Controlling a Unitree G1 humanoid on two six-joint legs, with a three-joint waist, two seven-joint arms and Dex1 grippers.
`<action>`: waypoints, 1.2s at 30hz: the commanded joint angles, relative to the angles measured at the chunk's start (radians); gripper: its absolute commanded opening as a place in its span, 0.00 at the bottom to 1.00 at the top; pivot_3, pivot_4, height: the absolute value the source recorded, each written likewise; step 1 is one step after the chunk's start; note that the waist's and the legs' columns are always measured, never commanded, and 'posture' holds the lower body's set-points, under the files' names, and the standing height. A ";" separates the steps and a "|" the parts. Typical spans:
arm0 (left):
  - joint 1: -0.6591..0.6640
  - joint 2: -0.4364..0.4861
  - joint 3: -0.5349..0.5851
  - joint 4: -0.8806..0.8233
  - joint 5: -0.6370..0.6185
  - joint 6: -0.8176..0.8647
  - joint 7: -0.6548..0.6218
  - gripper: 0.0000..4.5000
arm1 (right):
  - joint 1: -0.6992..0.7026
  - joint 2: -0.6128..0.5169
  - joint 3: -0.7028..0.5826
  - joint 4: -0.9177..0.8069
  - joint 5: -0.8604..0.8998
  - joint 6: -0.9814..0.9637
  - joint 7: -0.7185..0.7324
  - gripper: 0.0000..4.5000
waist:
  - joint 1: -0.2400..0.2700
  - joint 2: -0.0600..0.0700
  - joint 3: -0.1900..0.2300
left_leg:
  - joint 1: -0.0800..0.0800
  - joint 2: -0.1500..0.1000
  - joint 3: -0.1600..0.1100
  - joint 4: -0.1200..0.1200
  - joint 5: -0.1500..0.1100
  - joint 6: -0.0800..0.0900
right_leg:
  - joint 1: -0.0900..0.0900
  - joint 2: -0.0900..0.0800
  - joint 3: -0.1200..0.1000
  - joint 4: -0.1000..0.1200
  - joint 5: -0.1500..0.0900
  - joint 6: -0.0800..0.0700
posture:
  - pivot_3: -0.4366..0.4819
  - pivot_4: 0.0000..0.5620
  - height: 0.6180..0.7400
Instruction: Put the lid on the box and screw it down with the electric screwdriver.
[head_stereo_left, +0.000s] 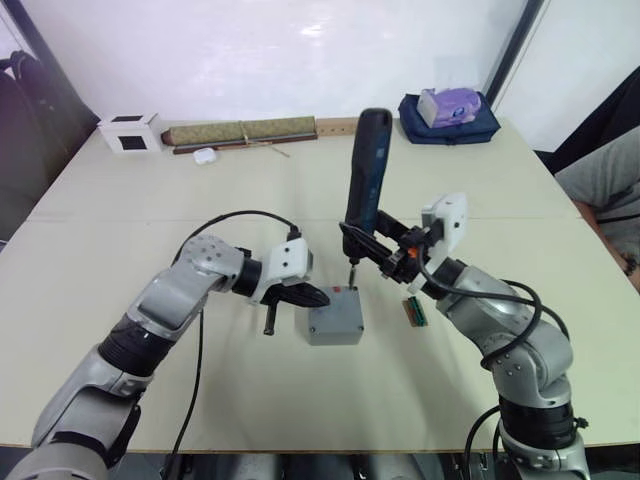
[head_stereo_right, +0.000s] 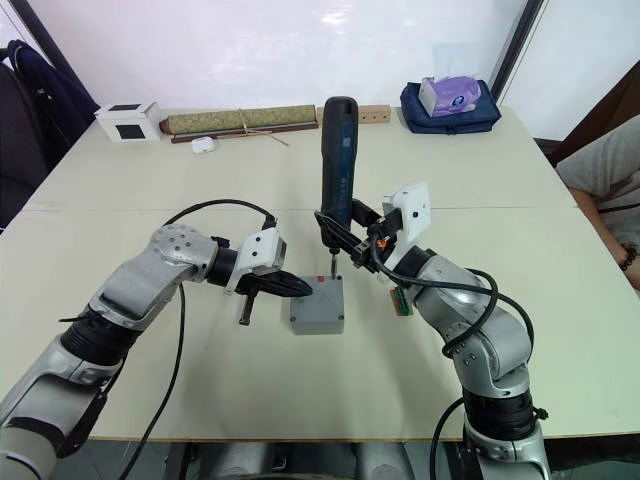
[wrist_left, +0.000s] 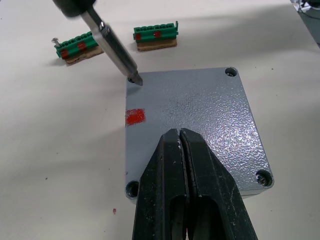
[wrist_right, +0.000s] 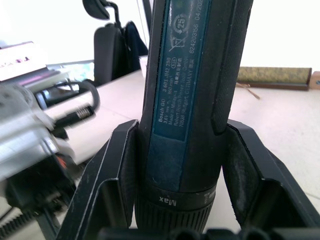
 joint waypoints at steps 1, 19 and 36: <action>0.018 0.002 -0.021 0.013 0.017 0.002 -0.016 0.00 | 0.007 0.006 0.007 -0.005 -0.044 -0.074 0.008 0.41 | 0.000 0.000 0.000 | 0.000 0.000 0.000 0.000 0.000 0.000 | 0.000 0.000 0.000 0.000 0.000 0.000 | 0.48 0.27 1.00; 0.047 0.011 -0.037 0.026 0.037 -0.020 -0.035 0.00 | 0.247 -0.074 0.106 0.037 -0.191 -0.150 0.047 0.41 | 0.001 -0.004 -0.010 | 0.008 0.000 0.000 -0.001 0.000 0.000 | 0.009 0.000 -0.001 -0.003 0.000 0.000 | 0.48 0.27 1.00; 0.057 -0.005 -0.041 0.045 0.054 -0.031 -0.031 0.00 | 0.222 -0.060 0.155 0.120 -0.230 -0.143 0.037 0.41 | 0.000 -0.012 -0.034 | 0.038 0.004 -0.001 -0.009 -0.002 0.003 | 0.039 -0.001 -0.001 -0.013 -0.008 -0.009 | 0.48 0.27 1.00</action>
